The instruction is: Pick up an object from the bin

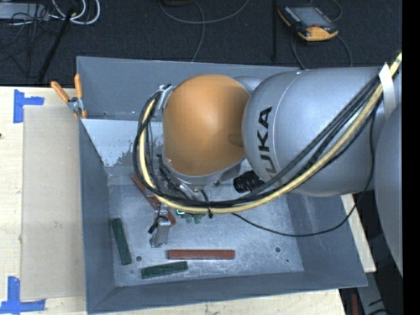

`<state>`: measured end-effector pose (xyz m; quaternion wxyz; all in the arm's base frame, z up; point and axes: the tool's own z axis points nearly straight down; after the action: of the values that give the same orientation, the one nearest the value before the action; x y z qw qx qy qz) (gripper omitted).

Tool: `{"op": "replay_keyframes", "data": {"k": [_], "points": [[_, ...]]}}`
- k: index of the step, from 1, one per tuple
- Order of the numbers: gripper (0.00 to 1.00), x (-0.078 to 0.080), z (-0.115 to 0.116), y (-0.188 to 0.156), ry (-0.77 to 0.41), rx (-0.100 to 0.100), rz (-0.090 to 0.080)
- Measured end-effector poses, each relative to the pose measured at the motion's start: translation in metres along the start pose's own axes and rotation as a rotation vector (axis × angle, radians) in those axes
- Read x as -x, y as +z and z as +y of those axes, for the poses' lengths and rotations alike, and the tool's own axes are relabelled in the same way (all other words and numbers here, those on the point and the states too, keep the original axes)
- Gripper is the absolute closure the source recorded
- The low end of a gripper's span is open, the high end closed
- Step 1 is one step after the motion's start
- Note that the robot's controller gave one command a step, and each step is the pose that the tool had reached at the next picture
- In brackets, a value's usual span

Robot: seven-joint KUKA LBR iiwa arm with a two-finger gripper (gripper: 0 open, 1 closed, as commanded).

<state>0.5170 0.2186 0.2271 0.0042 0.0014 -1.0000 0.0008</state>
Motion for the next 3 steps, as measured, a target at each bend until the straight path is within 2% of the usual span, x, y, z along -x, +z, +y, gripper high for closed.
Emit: {"op": "replay_keyframes", "data": {"k": [1,2,3], "points": [[0.0,-0.032,-0.094,0.16,-0.082,0.001,-0.008],[0.0,-0.03,-0.117,0.158,-0.046,0.001,-0.01],[0.0,-0.03,-0.117,0.158,-0.04,0.002,-0.01]]}}
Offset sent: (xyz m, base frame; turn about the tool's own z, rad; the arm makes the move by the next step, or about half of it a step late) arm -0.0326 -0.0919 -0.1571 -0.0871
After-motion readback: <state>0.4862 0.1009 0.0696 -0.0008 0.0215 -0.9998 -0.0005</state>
